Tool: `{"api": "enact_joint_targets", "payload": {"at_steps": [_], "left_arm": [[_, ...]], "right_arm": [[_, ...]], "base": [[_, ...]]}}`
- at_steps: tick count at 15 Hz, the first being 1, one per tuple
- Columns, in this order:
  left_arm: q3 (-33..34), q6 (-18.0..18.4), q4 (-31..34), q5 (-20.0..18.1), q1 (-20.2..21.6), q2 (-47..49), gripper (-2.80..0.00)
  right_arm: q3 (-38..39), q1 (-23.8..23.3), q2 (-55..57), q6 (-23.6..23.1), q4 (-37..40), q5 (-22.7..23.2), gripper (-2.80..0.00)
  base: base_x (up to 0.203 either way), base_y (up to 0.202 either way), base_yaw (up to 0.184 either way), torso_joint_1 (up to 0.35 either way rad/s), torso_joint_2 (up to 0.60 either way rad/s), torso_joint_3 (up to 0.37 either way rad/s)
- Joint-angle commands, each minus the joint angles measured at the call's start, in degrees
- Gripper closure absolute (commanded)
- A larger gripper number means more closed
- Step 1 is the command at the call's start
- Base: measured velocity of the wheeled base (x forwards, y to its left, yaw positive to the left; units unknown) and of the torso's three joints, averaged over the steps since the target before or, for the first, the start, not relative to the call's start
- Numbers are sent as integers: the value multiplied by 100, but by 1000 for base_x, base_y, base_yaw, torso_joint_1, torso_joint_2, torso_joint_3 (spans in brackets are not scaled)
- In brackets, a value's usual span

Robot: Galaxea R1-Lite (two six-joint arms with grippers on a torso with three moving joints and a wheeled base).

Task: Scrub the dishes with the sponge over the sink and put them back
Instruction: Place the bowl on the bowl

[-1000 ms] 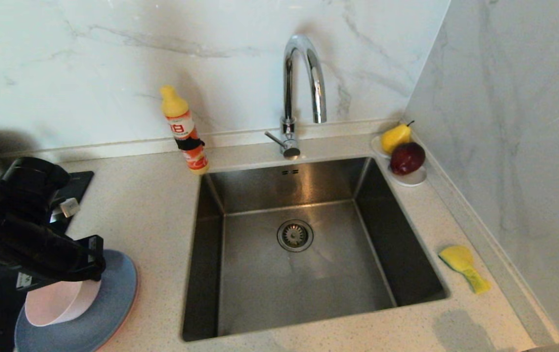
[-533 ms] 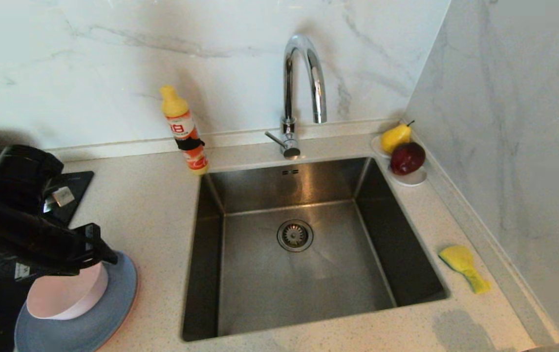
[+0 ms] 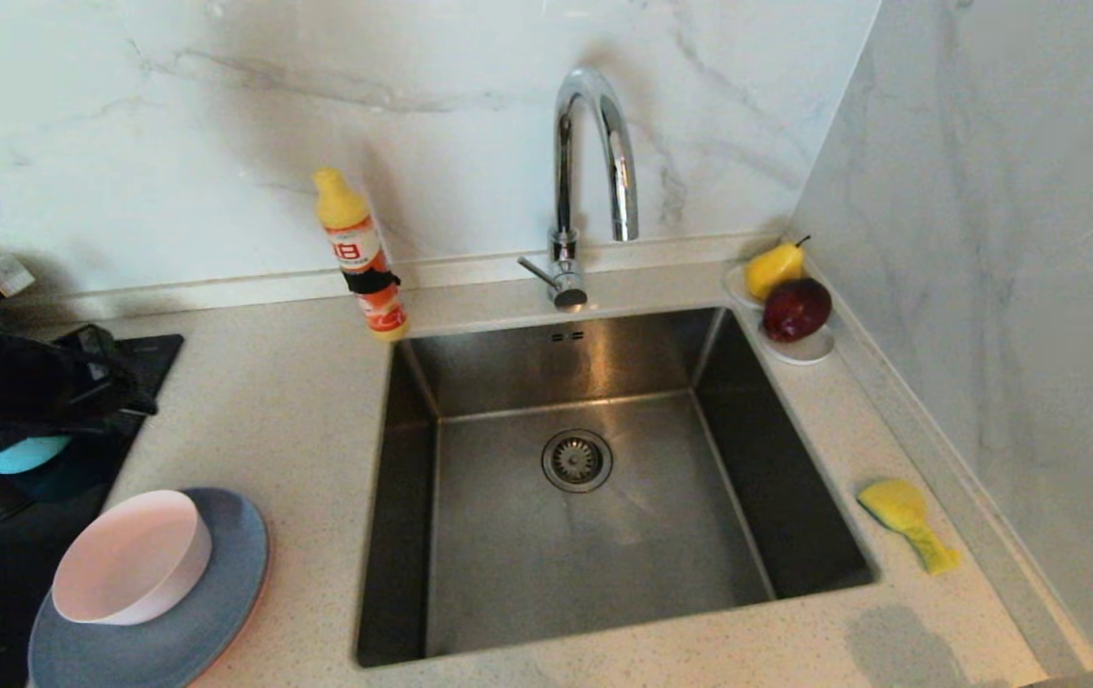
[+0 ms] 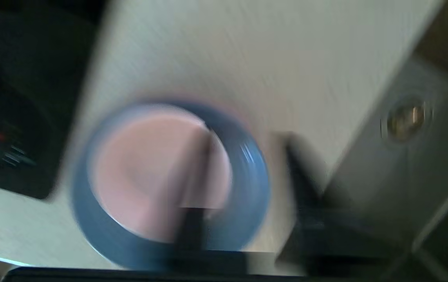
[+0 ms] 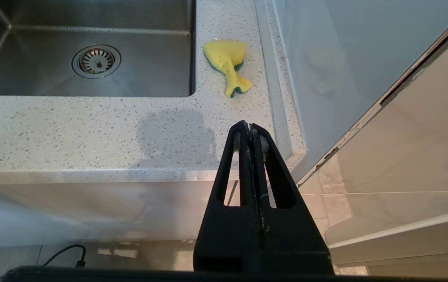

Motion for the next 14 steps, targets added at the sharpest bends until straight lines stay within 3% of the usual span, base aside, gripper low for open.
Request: {"api": "enact_joint_targets", "payload": {"at_steps": [1, 6, 8, 9, 14], "left_arm": [[-404, 147, -6, -3, 513, 376, 0], [-1313, 783, -369, -41, 1312, 1222, 0], [-1682, 1083, -466, -22, 1442, 1604, 0], [-1819, 1182, -507, -22, 1492, 1775, -280], [-2066, 1190, -1120, -163, 1562, 2293, -280]], "right_arm": [[0, 0, 6, -4, -1, -1, 0], [0, 0, 6, -4, -1, 7, 0], [0, 0, 6, -4, -1, -1, 0], [0, 0, 6, -4, -1, -1, 0], [0, 0, 6, -4, -1, -1, 0]], "base": [[0, 0, 0, 0, 0, 0], [0, 0, 0, 0, 0, 0], [0, 0, 0, 0, 0, 0], [0, 0, 0, 0, 0, 0], [0, 0, 0, 0, 0, 0]]}}
